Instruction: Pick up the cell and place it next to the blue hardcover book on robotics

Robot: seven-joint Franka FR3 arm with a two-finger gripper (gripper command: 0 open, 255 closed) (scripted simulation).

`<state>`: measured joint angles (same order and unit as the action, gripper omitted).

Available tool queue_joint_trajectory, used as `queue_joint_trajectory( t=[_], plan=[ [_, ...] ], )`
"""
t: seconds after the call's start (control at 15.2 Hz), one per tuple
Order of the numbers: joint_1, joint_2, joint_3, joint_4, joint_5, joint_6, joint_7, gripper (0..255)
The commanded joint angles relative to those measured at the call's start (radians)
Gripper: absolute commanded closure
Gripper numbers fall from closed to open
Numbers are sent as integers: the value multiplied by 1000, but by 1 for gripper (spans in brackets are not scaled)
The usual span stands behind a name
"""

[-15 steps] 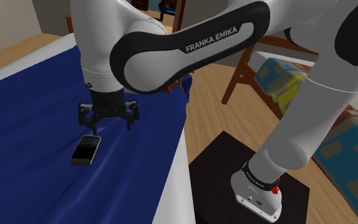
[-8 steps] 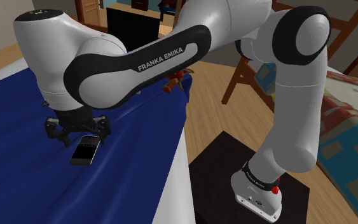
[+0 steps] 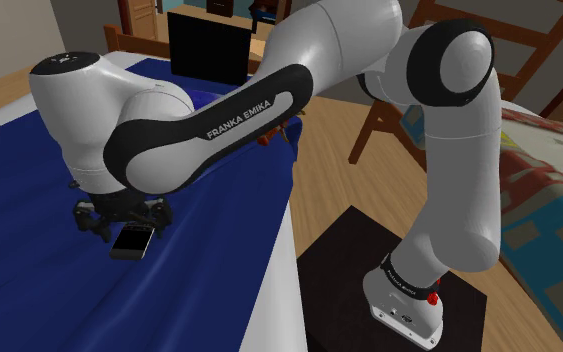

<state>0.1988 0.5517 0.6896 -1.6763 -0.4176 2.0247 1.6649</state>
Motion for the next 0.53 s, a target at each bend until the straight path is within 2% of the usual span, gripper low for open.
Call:
queue_joint_trajectory(
  t=[0.0, 0.4, 0.46],
  plan=[
    [3, 6, -3, 0, -4, 6, 2, 0],
    [3, 6, -3, 0, -4, 6, 2, 0],
    [3, 6, -3, 0, -4, 6, 2, 255]
  ],
)
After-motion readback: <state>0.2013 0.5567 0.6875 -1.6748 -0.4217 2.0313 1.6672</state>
